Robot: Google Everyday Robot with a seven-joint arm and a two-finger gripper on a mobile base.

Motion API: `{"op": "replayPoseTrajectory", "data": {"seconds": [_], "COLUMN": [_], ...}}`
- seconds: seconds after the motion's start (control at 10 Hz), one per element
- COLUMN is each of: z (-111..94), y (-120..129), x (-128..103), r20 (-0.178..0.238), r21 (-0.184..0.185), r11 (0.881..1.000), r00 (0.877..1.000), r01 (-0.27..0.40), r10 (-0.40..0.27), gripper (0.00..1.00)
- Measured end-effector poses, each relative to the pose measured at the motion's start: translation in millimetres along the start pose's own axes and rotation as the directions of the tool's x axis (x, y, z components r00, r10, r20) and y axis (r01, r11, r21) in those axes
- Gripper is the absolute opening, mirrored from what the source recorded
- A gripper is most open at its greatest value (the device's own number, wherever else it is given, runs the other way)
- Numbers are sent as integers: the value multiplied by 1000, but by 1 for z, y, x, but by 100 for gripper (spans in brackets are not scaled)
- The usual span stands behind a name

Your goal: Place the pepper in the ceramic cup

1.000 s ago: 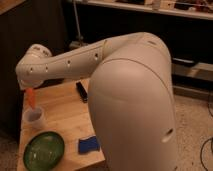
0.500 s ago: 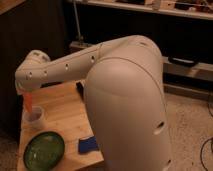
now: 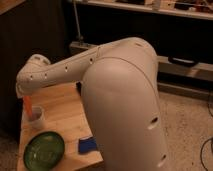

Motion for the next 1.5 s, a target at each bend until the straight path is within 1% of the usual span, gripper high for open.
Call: {"op": "replayPoseTrajectory", "data": {"seconds": [0.2, 0.4, 0.5, 0.7, 0.8, 1.0, 1.1, 1.2, 1.4, 1.5], "z": [10, 22, 30, 39, 43, 40, 36, 30, 24, 21], "y": [-1, -8, -14, -28, -36, -46, -49, -48, -48, -46], "x": [5, 7, 8, 8, 8, 6, 6, 6, 7, 7], "r20": [0, -4, -6, -4, -2, 14, 21, 28, 30, 26], "r21": [6, 7, 2, -8, -13, -28, -35, -51, -73, -94], "r11": [1000, 1000, 1000, 1000, 1000, 1000, 999, 999, 997, 996], "r00": [1000, 1000, 1000, 1000, 1000, 1000, 1000, 999, 999, 1000], "r01": [17, 23, 29, 27, 22, 14, 13, 15, 14, 13], "r10": [-17, -23, -29, -27, -22, -14, -13, -14, -12, -10], "gripper": [24, 24, 24, 24, 27, 46, 55, 64, 65, 65]}}
